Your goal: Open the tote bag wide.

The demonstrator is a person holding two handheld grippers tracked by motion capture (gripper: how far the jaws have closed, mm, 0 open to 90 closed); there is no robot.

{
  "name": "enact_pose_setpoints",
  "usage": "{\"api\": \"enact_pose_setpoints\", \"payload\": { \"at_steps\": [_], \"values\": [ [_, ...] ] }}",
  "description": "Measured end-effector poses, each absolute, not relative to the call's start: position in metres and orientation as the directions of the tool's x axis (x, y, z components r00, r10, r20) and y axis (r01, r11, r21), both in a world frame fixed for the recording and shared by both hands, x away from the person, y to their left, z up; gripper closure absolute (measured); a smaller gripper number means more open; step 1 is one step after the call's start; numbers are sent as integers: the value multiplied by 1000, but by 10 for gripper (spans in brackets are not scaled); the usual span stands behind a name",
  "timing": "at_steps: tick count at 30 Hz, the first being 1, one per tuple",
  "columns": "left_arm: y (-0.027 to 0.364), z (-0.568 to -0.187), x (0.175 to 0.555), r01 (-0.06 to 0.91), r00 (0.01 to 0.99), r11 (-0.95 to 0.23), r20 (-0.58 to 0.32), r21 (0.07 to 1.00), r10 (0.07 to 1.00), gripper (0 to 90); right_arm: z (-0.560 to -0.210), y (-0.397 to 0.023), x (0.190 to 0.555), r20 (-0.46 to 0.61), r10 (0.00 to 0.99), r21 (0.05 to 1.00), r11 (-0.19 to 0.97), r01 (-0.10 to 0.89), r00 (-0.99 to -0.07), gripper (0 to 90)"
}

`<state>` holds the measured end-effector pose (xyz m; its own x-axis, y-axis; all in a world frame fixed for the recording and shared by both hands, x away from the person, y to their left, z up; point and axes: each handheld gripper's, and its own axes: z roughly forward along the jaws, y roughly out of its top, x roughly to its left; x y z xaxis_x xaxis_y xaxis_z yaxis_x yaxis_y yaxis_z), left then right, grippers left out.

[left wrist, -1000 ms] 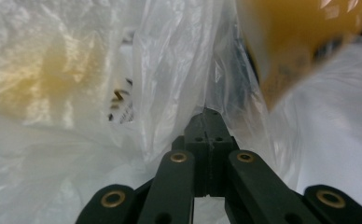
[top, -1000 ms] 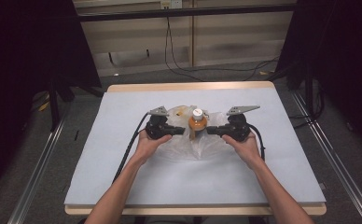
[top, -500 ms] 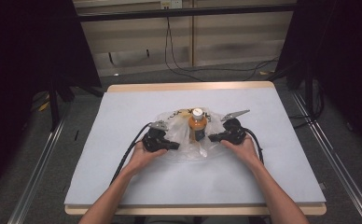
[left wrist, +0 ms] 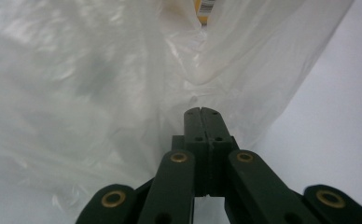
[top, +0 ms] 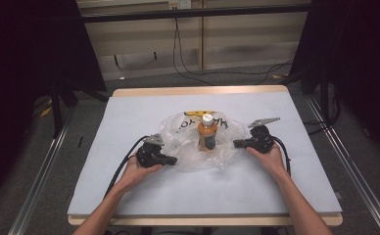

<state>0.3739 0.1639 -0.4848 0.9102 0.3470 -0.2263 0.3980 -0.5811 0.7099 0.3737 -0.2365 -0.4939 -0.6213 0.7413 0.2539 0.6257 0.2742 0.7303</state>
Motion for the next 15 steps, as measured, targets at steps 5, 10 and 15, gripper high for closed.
{"api": "enact_pose_setpoints", "payload": {
  "at_steps": [5,10,15],
  "values": [
    [161,-473,368,378,917,-558,-213,739,339,900,-486,-230,372,249,729,750,271,604,-637,900],
    [157,-451,360,357,919,-501,-201,789,338,900,-470,-227,369,254,711,783,247,571,-656,900],
    [152,-432,360,330,927,-473,-185,817,327,900,-451,-225,366,251,692,813,229,536,-677,900]
  ]
}}
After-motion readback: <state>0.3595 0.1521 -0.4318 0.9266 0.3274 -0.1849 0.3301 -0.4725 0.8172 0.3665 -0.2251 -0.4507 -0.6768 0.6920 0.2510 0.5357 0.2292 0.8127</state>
